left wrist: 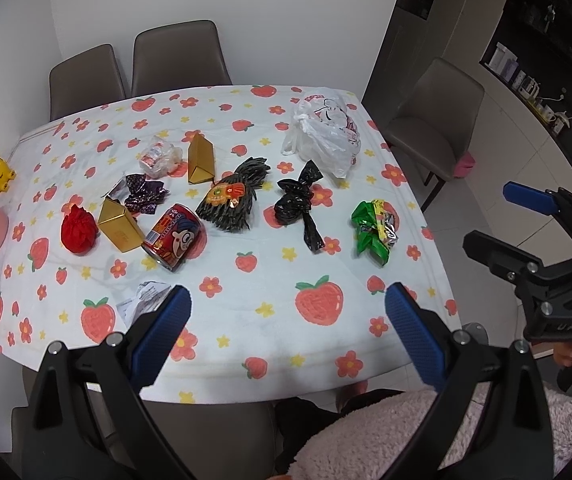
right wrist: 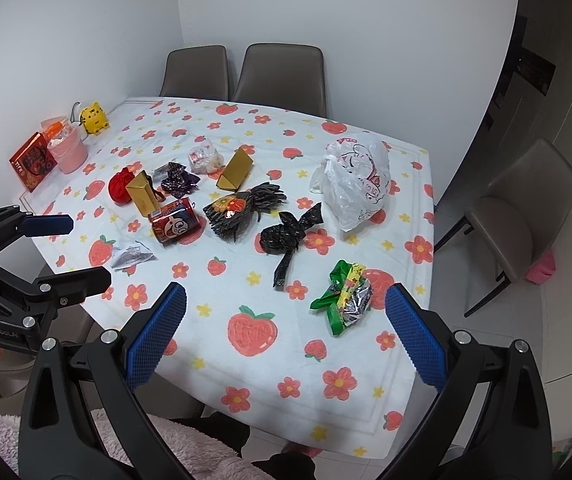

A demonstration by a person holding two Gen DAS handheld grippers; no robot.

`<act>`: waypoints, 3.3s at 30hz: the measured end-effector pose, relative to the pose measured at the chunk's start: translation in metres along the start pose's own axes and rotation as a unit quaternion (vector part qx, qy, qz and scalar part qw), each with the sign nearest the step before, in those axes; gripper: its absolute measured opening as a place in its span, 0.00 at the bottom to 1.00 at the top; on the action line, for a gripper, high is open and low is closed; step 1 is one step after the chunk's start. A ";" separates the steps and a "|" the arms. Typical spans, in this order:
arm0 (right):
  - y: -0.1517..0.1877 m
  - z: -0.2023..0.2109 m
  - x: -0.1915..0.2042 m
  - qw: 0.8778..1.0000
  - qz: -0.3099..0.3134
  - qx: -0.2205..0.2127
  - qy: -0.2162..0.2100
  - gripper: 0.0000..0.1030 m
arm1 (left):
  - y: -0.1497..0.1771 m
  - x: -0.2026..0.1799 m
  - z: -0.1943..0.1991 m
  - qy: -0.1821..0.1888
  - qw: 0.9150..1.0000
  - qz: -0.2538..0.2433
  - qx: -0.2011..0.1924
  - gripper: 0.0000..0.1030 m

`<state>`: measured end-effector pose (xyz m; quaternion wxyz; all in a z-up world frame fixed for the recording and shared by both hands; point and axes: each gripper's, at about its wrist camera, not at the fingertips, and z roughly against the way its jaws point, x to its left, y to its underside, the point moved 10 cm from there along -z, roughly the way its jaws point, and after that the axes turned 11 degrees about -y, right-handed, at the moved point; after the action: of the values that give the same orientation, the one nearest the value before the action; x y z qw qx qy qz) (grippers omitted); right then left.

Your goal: Collect trash

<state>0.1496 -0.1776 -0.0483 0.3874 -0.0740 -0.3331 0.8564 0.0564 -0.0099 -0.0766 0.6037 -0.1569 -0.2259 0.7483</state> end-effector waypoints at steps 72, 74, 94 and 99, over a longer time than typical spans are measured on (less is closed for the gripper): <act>0.075 -0.189 -0.130 0.994 -0.059 0.072 0.065 0.38 | -0.033 -0.067 -0.268 0.001 0.997 -0.073 0.003 0.01; 0.073 -0.181 -0.128 0.994 -0.059 0.067 0.064 0.38 | -0.036 -0.069 -0.256 0.004 0.997 -0.077 -0.003 0.01; 0.147 -0.029 -0.204 0.972 -0.187 -0.005 0.145 0.38 | -0.027 -0.240 -0.161 0.111 0.962 -0.244 -0.049 0.01; 0.204 0.029 -0.248 0.949 -0.247 -0.015 0.194 0.38 | -0.006 -0.323 -0.146 0.153 0.938 -0.306 -0.052 0.01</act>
<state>0.1835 -0.4667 -0.1866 0.6429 -0.1595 -0.2725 0.6979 0.2070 -0.3023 -0.2101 0.8218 -0.2233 -0.2064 0.4819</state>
